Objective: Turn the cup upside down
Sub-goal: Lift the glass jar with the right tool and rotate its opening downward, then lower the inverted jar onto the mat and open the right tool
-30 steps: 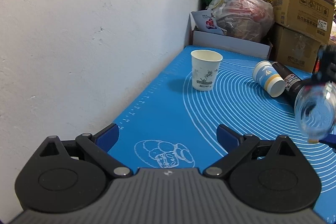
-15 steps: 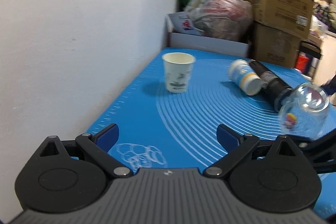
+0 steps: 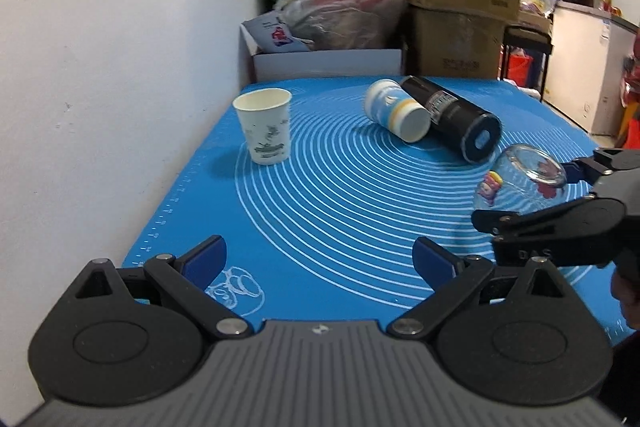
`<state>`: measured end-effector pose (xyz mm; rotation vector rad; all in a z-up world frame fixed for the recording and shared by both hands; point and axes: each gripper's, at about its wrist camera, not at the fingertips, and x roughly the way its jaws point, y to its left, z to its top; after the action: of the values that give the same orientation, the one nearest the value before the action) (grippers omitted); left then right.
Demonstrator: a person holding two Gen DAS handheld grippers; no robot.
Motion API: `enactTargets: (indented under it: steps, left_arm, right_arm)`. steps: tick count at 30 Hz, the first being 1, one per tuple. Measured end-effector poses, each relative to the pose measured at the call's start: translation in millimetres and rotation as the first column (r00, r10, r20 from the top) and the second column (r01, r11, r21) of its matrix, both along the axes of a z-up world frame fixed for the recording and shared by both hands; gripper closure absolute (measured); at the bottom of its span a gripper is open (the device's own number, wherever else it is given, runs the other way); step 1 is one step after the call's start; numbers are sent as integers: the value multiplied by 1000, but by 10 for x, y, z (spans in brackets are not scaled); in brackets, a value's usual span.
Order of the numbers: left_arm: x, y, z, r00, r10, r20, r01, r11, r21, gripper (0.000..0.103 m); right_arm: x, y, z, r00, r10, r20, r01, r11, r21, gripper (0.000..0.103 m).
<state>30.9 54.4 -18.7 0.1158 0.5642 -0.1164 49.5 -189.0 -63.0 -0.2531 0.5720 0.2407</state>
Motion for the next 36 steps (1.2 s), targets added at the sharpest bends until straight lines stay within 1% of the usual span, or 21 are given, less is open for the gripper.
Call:
enactTargets:
  steps: [3,5,11,15,19,20,24,28,30,36]
  left_arm:
    - [8,-36,-29,1000,-18,-9,18,1000,8,4]
    - [21,-52,-53,999,-29,-19,29,1000,10,4]
    - [37,-81,-81,998,-45,-34,45,999,10,4]
    - [25,-100,-68,998,-43,-36,44,999,5,4]
    - [-13,-141,-35,999,-41,-34,41,999,5,4]
    - [-34,-155,-19,999,-40,-32,40,999,4,4]
    - [-125,-202,34,999,-36,-30,36,999,-1,4]
    - [-238,-249,63,999,-25,-36,25,1000,-2,4]
    - [-299,-261,82,999,-21,-38,21,1000,-2,4]
    - [-490,-307,143,999,-19,-50,19,1000,-8,4]
  right_arm:
    - [33,3,-71,999,-34,-14,34,999,-8,18]
    - [62,-8,-123,998,-48,-36,48,999,6,18]
    - [75,69,-164,998,-60,-29,59,998,-33,18]
    - [45,107,-166,998,-60,-30,58,996,-62,14]
    - [-145,31,-18,999,-50,5,50,999,-7,1]
    - [-203,13,28,999,-50,16,50,999,-1,0]
    - [-468,-100,201,996,-79,30,78,997,25,0]
    - [-692,-292,327,989,-145,5,144,986,85,0]
    - [-785,-384,368,987,-161,-10,161,981,108,0]
    - [-1050,-540,441,981,-192,-16,192,975,115,0]
